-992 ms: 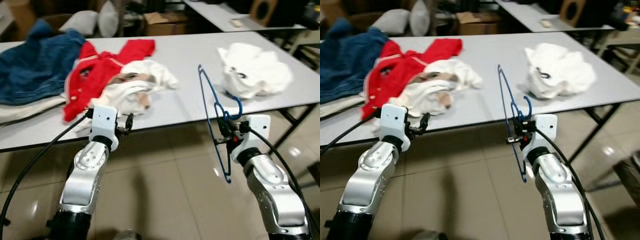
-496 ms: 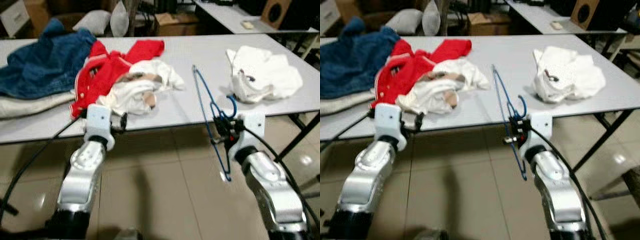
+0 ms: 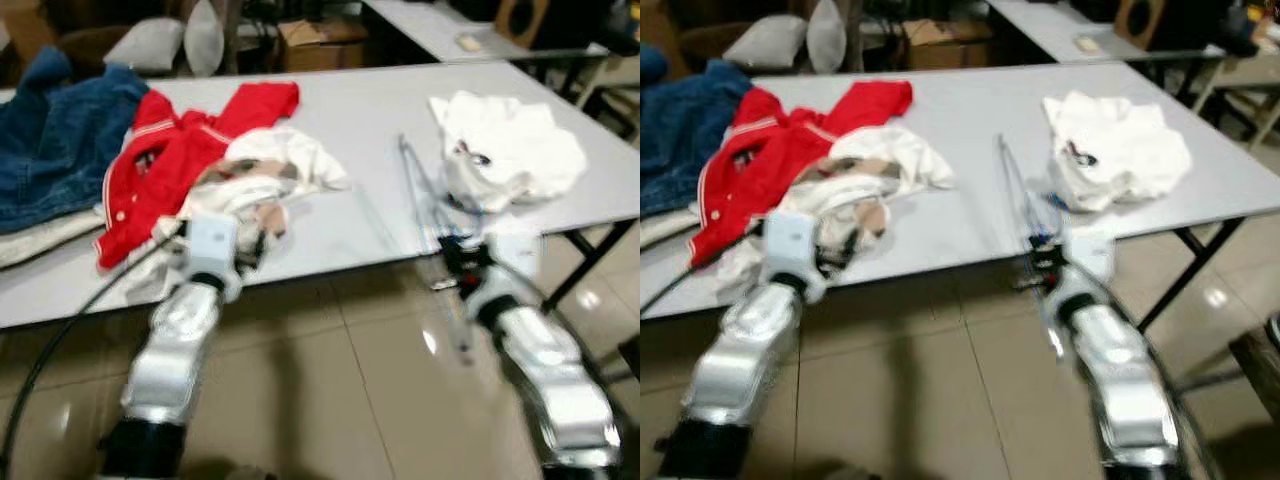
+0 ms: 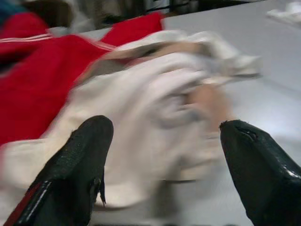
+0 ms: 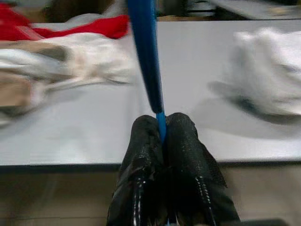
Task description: Hang hanger
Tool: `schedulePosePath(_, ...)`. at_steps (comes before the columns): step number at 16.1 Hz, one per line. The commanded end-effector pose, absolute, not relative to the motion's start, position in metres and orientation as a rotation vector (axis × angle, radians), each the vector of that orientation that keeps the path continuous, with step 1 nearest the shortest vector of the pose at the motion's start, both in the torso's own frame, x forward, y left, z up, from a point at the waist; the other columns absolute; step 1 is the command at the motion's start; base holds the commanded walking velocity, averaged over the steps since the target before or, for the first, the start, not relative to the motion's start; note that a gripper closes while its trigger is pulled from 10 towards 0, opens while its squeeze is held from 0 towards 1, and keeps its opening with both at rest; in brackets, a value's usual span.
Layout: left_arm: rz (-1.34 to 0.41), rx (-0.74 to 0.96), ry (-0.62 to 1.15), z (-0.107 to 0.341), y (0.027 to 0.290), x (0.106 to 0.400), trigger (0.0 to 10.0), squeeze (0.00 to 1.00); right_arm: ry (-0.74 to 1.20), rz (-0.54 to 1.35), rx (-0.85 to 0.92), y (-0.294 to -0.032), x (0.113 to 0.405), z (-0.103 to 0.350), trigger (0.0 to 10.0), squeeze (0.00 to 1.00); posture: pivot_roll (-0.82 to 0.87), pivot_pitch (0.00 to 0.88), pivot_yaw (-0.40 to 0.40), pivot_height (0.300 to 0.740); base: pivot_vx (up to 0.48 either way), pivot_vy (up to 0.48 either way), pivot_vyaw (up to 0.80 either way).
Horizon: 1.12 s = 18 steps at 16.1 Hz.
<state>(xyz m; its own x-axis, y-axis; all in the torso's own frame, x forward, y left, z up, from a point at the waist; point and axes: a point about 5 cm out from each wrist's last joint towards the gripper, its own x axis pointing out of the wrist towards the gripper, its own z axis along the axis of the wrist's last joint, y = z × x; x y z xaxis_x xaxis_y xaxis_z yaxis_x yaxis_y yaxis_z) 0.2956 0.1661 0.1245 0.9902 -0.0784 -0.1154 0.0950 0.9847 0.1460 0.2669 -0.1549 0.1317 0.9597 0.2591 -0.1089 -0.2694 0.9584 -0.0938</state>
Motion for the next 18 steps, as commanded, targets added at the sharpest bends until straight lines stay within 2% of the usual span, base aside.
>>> schedulePosePath(1,-0.101,0.154,0.092,0.129,0.163,0.296,10.0,0.00,0.105,0.246,-0.117,-0.163,0.264,0.131,10.0,0.00,-0.01,0.000,-0.024,0.740,0.244,0.000,0.00)
schedulePosePath(4,-0.064,0.147,0.087,0.128,0.170,0.296,10.0,0.00,0.107,0.252,-0.121,-0.161,0.264,0.131,10.0,0.00,-0.01,0.000,-0.031,0.740,0.080,0.000,0.00)
schedulePosePath(6,-0.022,0.097,0.091,0.129,0.179,0.295,10.0,0.98,0.107,0.260,-0.122,-0.161,0.265,0.131,10.0,0.00,-0.01,0.000,-0.036,0.740,0.000,0.000,0.00)
schedulePosePath(7,0.013,0.115,0.137,0.125,0.192,0.297,10.0,1.00,0.106,0.275,-0.129,-0.158,0.266,0.131,10.0,0.00,0.00,0.000,-0.035,0.740,0.000,0.000,0.00)
schedulePosePath(10,0.044,0.145,0.191,0.120,0.202,0.303,10.0,1.00,0.105,0.283,-0.129,-0.156,0.267,0.131,10.0,0.00,0.01,0.000,-0.031,0.740,0.000,0.000,0.00)
schedulePosePath(11,0.021,0.076,0.201,0.121,0.201,0.313,10.0,0.13,0.104,0.286,-0.129,-0.155,0.268,0.131,10.0,0.00,0.01,0.000,-0.027,0.740,0.000,0.000,0.00)
schedulePosePath(12,0.010,0.048,0.209,0.121,0.201,0.318,10.0,0.00,0.102,0.287,-0.131,-0.155,0.268,0.131,10.0,0.00,0.01,0.000,-0.024,0.740,0.000,0.000,0.00)
schedulePosePath(16,0.041,-0.105,0.269,0.119,0.209,0.336,9.8,0.00,0.099,0.288,-0.134,-0.154,0.266,0.131,10.0,0.00,-0.01,0.000,-0.012,0.740,0.000,0.000,0.00)
schedulePosePath(17,0.083,-0.063,0.298,0.116,0.214,0.340,7.8,0.00,0.100,0.287,-0.137,-0.154,0.266,0.130,10.0,0.00,-0.01,0.000,-0.009,0.740,0.000,0.000,0.00)
schedulePosePath(18,0.126,-0.058,0.315,0.114,0.218,0.342,5.3,0.00,0.102,0.286,-0.143,-0.155,0.265,0.130,10.0,0.00,-0.01,0.000,-0.003,0.740,0.000,0.000,0.00)
